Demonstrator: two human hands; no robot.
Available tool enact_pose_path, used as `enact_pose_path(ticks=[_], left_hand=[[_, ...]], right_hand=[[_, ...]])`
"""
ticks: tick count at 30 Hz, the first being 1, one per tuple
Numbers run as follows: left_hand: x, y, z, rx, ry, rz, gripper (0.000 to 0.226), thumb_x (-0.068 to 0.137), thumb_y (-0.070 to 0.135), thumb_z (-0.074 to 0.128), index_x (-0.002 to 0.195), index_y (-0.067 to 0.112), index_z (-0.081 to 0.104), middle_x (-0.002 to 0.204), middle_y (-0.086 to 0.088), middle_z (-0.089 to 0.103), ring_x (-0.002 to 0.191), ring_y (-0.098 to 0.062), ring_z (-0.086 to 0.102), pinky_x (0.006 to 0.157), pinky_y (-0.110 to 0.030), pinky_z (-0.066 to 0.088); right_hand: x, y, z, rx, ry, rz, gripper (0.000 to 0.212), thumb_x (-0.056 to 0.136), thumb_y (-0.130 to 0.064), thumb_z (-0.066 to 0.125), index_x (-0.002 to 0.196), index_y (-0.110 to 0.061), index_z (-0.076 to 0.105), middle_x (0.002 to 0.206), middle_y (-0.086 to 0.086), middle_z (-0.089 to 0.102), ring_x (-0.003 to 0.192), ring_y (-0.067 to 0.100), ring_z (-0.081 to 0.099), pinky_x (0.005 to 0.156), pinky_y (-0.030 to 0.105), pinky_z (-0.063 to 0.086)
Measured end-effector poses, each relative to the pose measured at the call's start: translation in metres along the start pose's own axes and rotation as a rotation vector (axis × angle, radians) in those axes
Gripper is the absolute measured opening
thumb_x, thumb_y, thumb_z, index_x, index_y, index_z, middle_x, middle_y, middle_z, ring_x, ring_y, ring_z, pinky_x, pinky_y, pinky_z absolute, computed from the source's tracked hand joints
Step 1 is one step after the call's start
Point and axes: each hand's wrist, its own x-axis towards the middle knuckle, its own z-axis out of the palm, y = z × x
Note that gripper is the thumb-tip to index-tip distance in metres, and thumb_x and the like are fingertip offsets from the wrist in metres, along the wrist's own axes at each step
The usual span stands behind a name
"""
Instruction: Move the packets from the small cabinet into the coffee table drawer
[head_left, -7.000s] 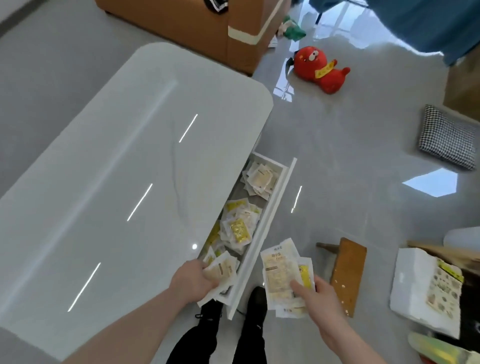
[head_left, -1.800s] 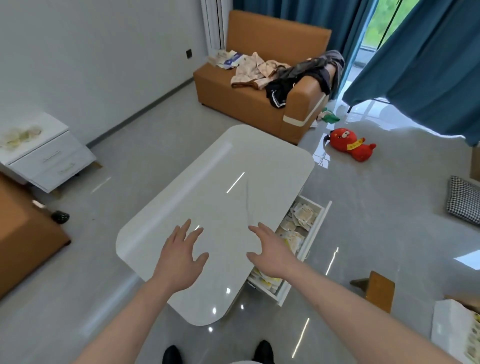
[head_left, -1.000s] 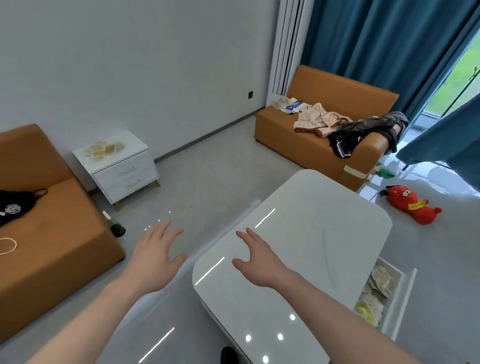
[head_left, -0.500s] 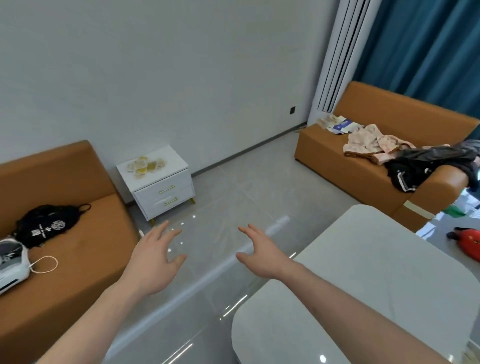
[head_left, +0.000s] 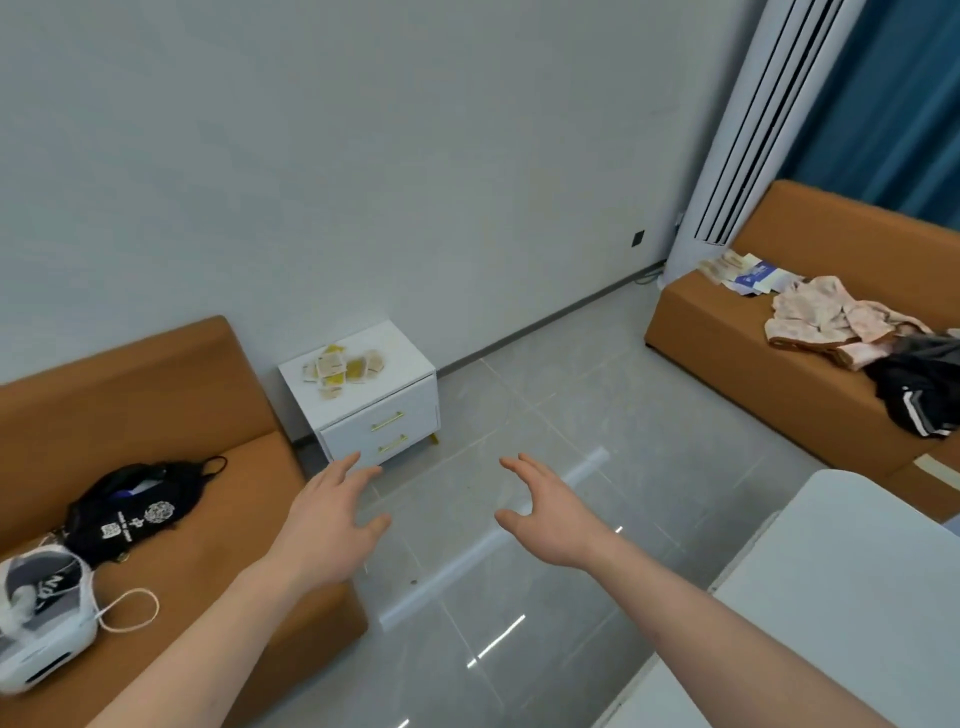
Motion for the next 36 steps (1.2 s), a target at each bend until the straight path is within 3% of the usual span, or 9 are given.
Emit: enact_pose_path(ticks=[13,21,25,29,36], left_hand=[[0.202,-0.046,-0.037,-0.009,-0.099,0.039,0.066,0.091,0.051,0.06,0.151,0.035,0.037,0.165,0.005,0.019,0.146,-0.021,0.032,0.119,-0.037,0.028],[0.316,-0.095,-0.056,-0.065,-0.088,-0.148,0.066,0.09,0.051,0.061,0.151,0.034,0.038,0.165,0.004,0.02,0.149,-0.023,0.025,0.12,-0.041,0.028],[0.356,-0.127,-0.066,-0.099,-0.085,-0.261,0.066,0.09,0.049,0.064,0.15,0.031,0.041,0.164,0.003,0.023,0.148,-0.024,0.028,0.119,-0.041,0.03],[0.398,-0.163,-0.072,-0.149,-0.076,-0.332,0.067,0.09,0.049,0.064,0.15,0.03,0.041,0.164,0.002,0.023,0.149,-0.023,0.028,0.119,-0.04,0.029],[0.511,-0.238,-0.079,-0.265,-0.148,-0.415,0.064,0.091,0.043,0.064,0.148,0.024,0.043,0.161,-0.002,0.028,0.148,-0.023,0.029,0.119,-0.038,0.029]], right_hand=[[0.17,-0.021,-0.027,0.049,0.009,0.09,0.07,0.096,-0.036,0.061,0.158,-0.033,0.027,0.168,-0.007,0.014,0.154,0.011,0.016,0.122,0.028,0.018],[0.334,-0.047,-0.057,0.018,-0.094,0.03,0.069,0.096,-0.033,0.062,0.157,-0.029,0.03,0.167,-0.004,0.018,0.153,0.011,0.018,0.118,0.021,0.017],[0.411,-0.072,-0.066,-0.03,-0.158,0.003,0.068,0.095,-0.028,0.064,0.155,-0.023,0.034,0.161,-0.002,0.03,0.148,0.013,0.03,0.115,0.021,0.023],[0.481,-0.1,-0.061,-0.053,-0.213,-0.033,0.067,0.094,-0.029,0.064,0.154,-0.022,0.036,0.158,-0.006,0.036,0.144,0.012,0.035,0.113,0.02,0.028],[0.61,-0.127,-0.028,-0.08,-0.277,0.007,0.069,0.094,-0.032,0.064,0.155,-0.023,0.034,0.161,-0.004,0.031,0.148,0.013,0.03,0.12,0.027,0.025]])
